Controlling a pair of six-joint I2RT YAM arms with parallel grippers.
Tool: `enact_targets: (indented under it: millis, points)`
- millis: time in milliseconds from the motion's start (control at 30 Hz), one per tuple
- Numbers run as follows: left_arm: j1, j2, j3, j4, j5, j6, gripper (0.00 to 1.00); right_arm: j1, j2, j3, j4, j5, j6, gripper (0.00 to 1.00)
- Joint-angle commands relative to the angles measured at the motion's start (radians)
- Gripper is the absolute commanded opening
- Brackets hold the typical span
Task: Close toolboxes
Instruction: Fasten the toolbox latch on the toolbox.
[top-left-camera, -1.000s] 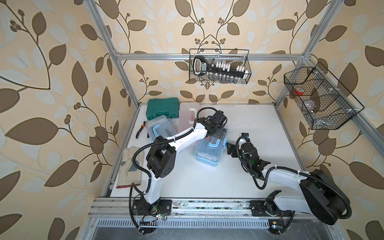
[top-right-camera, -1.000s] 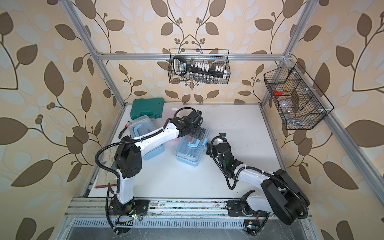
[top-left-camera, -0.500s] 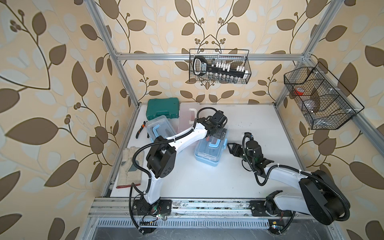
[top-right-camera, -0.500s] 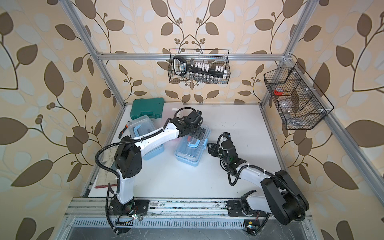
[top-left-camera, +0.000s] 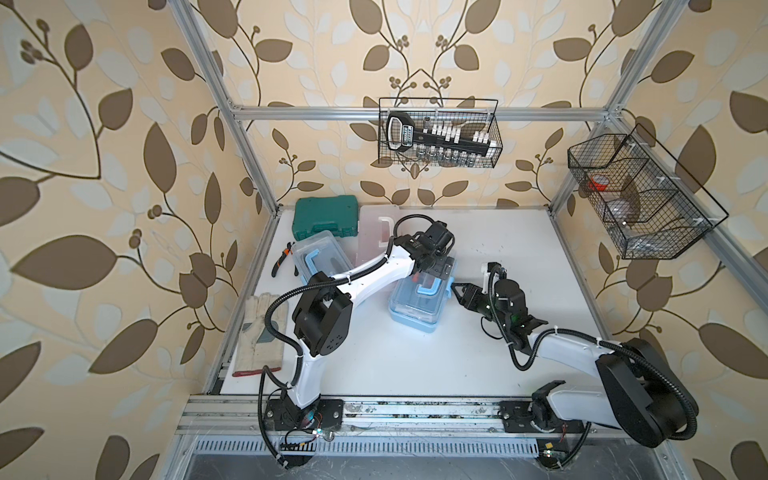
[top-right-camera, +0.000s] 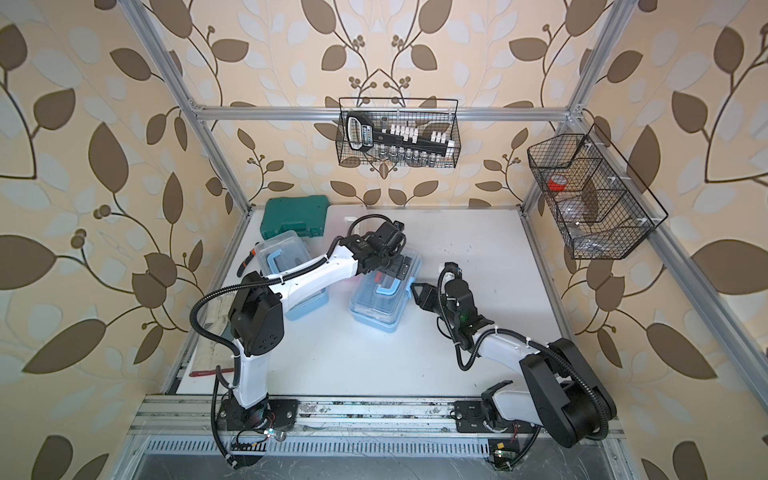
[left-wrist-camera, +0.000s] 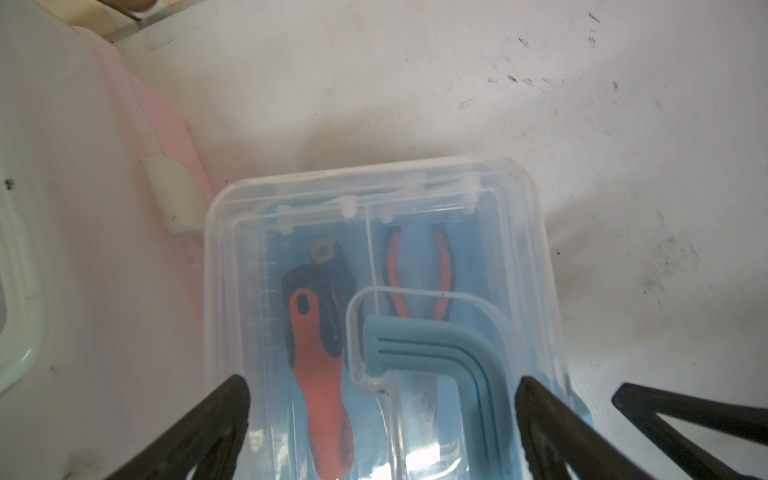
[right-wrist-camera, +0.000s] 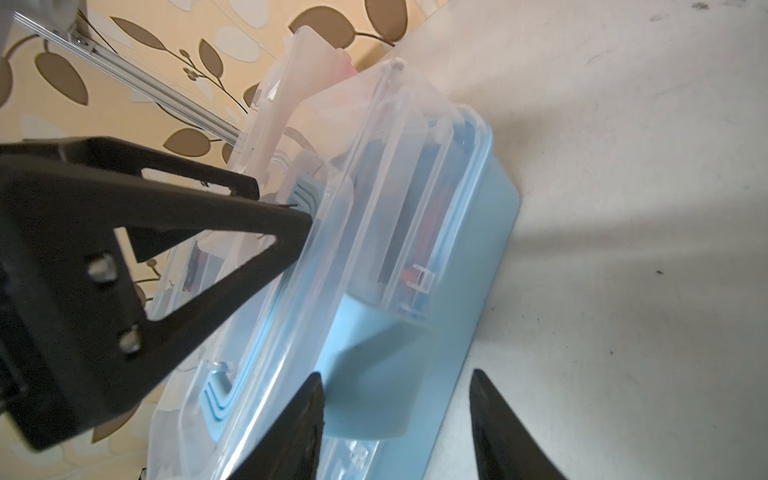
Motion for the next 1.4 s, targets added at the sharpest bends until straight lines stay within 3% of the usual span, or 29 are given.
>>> enact_targets:
  millis: [0,1367]
  points:
    - [-0.003,0.077,-0.068,-0.173,0.137,-0.063,0.99,-0.001,0.025,0.002,0.019,-0.043,0.021,0.50]
    - [-0.009,0.091,-0.062,-0.169,0.153,-0.065,0.99,0.007,0.146,0.033,0.111,-0.143,0.070,0.20]
